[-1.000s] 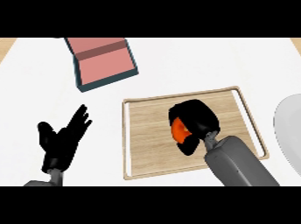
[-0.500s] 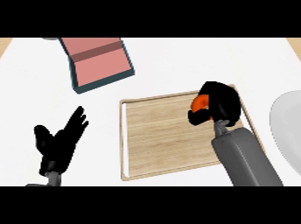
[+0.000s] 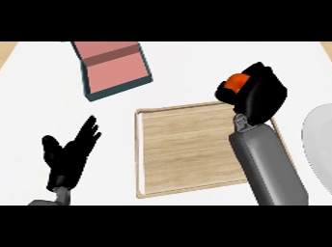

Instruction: Pick the squash from the tray and place it in the plate

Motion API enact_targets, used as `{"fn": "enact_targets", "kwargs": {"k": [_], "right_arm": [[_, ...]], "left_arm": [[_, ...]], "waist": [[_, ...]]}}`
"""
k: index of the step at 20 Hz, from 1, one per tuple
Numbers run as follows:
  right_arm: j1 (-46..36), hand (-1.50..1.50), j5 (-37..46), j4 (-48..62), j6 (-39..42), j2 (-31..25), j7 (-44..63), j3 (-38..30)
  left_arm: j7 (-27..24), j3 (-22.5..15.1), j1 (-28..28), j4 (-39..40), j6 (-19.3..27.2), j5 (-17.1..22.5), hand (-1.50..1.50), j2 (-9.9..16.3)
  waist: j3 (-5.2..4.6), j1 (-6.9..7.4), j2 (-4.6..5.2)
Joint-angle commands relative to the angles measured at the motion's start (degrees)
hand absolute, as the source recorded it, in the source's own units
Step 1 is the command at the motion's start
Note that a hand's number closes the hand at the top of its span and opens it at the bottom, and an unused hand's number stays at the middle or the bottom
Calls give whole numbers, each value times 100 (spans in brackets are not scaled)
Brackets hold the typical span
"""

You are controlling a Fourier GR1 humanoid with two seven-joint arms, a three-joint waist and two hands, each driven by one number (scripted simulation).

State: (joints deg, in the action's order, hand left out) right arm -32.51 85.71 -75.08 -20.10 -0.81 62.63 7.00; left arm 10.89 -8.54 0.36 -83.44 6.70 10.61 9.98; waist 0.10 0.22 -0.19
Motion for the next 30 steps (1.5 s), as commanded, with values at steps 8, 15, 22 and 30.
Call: {"fn": "enact_targets", "kwargs": {"k": [8,15,22,30], "right_arm": [[604,150,1123,-1028,-1772,78,1182,-908],[1770,150,1217,-1300,-2602,38,357,-1897],[2219,150,-182,-1257,-2957,-1016,-602,-2999],[2189,150,-2090,385,-3952,-2026,-1771,-3346]], "left_arm": [[78,63,56,170,-33,0,0,36],[29,95,186,41,-130,53,0,36],[155,33,489,-306,-158,17,0,63],[142,230,-138,231,-160,-57,0,-92]], "waist": [[-3,-99,18],[-5,-70,29],[-2,-31,9],[-5,-13,29]]}}
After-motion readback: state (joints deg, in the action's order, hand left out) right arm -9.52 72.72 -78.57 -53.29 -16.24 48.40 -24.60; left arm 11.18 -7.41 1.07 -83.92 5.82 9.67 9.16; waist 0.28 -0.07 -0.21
